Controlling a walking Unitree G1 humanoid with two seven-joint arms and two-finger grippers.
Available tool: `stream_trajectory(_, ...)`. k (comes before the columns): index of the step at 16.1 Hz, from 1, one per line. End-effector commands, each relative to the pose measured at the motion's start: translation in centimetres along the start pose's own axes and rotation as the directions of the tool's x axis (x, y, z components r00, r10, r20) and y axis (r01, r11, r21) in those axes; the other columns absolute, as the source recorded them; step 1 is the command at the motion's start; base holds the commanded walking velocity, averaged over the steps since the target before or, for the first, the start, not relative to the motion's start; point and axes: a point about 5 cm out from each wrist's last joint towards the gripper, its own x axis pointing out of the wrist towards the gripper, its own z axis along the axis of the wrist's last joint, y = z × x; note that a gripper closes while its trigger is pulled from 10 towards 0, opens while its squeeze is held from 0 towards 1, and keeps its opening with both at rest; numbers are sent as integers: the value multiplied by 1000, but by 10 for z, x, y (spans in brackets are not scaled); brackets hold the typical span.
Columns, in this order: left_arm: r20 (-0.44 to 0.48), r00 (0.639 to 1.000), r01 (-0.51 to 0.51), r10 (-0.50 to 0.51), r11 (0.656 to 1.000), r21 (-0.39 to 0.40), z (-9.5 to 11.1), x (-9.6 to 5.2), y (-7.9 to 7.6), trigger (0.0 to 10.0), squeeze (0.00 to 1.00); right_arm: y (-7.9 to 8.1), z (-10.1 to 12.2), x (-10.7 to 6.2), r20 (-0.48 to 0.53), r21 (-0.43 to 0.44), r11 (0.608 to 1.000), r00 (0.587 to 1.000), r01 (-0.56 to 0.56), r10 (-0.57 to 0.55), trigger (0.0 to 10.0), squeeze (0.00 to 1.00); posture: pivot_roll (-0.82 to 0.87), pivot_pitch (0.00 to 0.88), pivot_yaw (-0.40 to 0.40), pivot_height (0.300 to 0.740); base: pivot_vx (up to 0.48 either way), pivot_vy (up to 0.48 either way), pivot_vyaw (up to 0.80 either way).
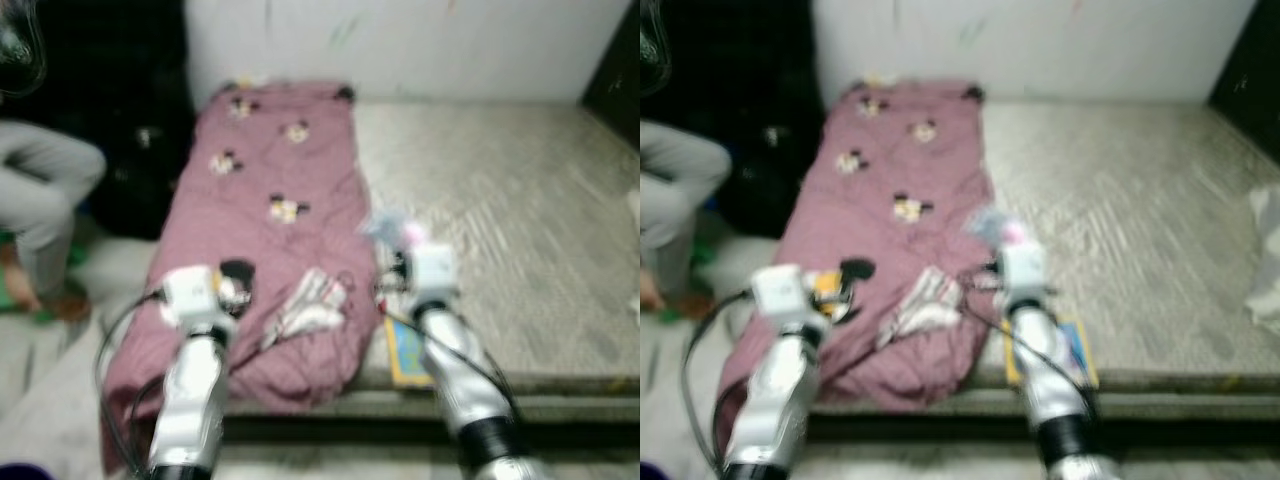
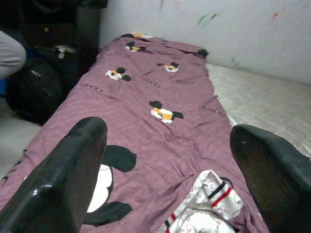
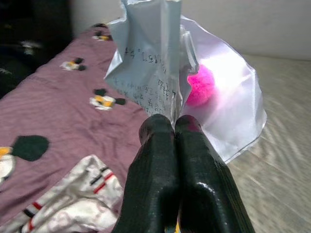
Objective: Clean up the room
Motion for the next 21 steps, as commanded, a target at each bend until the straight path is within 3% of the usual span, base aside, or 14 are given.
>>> stream_trajectory(1,4,1000,-13,13,1000,5,2,0,4,10000,0,8,7,3,27,13,1000,999,-24,24,10000,0,9,20,-3,740,0,480,0)
stream_trajectory(10,6,1000,-18,17,1000,24,3,2,4,10000,0,10,8,4,31,9,999,999,-44,44,10000,0,9,19,-4,740,0,480,0)
stream_trajectory(14,26,1000,-9,8,999,43,6,2,3,10000,0,14,11,4,56,4,997,995,-83,83,10000,0,10,14,-4,740,0,0,0)
stream_trajectory(21,42,999,1,-4,999,54,9,3,2,10000,0,20,10,4,60,-19,992,990,-126,126,10000,0,13,8,-3,740,0,0,736)
